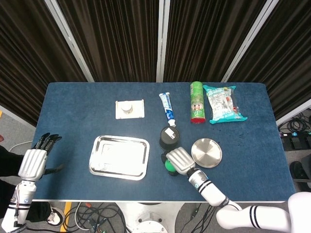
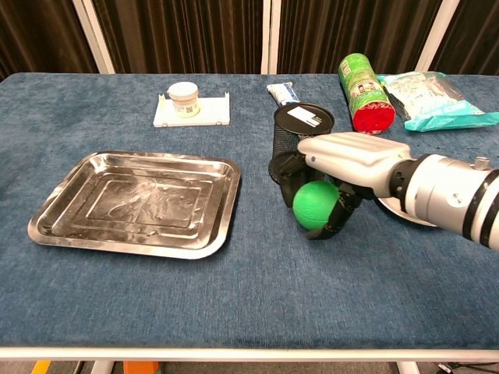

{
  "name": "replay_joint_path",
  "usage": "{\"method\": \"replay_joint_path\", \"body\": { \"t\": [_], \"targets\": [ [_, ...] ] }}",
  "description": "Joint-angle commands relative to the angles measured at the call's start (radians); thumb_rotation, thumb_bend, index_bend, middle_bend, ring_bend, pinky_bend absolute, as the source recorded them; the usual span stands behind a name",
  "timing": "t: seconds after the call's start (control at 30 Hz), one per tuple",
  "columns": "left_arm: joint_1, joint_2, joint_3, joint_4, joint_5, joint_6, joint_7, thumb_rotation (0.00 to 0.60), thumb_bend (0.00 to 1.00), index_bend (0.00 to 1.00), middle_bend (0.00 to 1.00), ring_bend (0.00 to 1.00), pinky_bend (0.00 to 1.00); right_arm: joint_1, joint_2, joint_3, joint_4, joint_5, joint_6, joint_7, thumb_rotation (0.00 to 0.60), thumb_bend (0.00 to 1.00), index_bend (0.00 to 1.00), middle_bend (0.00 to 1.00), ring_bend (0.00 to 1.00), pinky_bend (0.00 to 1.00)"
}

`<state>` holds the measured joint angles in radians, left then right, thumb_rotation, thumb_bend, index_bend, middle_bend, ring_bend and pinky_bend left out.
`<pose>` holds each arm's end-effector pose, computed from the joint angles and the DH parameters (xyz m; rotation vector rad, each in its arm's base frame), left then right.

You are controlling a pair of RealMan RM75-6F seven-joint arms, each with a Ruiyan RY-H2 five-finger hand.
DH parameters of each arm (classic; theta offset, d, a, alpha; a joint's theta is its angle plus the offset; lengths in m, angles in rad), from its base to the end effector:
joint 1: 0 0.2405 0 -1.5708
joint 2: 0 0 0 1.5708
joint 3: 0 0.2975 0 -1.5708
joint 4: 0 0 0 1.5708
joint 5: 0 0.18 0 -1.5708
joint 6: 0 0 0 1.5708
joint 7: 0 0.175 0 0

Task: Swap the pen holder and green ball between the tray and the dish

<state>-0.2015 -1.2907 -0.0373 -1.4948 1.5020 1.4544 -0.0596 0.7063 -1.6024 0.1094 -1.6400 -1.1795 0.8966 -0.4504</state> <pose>-0.3216 0.2501 0.1455 -1.4411 -0.9549 -1.0501 -0.1417 -0.3279 -0.0464 2.1251 -0.9865 0.9231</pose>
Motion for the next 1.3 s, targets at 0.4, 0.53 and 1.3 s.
{"method": "replay_joint_path", "body": {
  "t": [0.4, 0.53, 1.3],
  "targets": [
    [0.007, 0.005, -0.005, 0.003, -0.003, -0.006, -0.013, 0.6, 0.01, 0.19, 0.15, 0.07, 0.32, 0.032, 0.016, -0.02, -0.003, 0.02, -0.043, 0.014, 0.6, 0.1, 0.49, 0.34, 0.27, 0.48],
    [0.007, 0.004, -0.008, 0.003, -0.003, -0.009, -0.014, 0.6, 0.01, 0.19, 0.15, 0.07, 0.32, 0.03, 0.031, -0.026, -0.014, 0.008, -0.033, 0.024, 0.6, 0.09, 0.46, 0.31, 0.23, 0.43],
    [0.008, 0.002, -0.015, 0.0, -0.007, -0.019, -0.007, 0.6, 0.01, 0.19, 0.14, 0.07, 0.32, -0.02, 0.197, 0.067, -0.096, -0.133, 0.145, 0.169, 0.6, 0.04, 0.03, 0.04, 0.0, 0.11]
  ]
}}
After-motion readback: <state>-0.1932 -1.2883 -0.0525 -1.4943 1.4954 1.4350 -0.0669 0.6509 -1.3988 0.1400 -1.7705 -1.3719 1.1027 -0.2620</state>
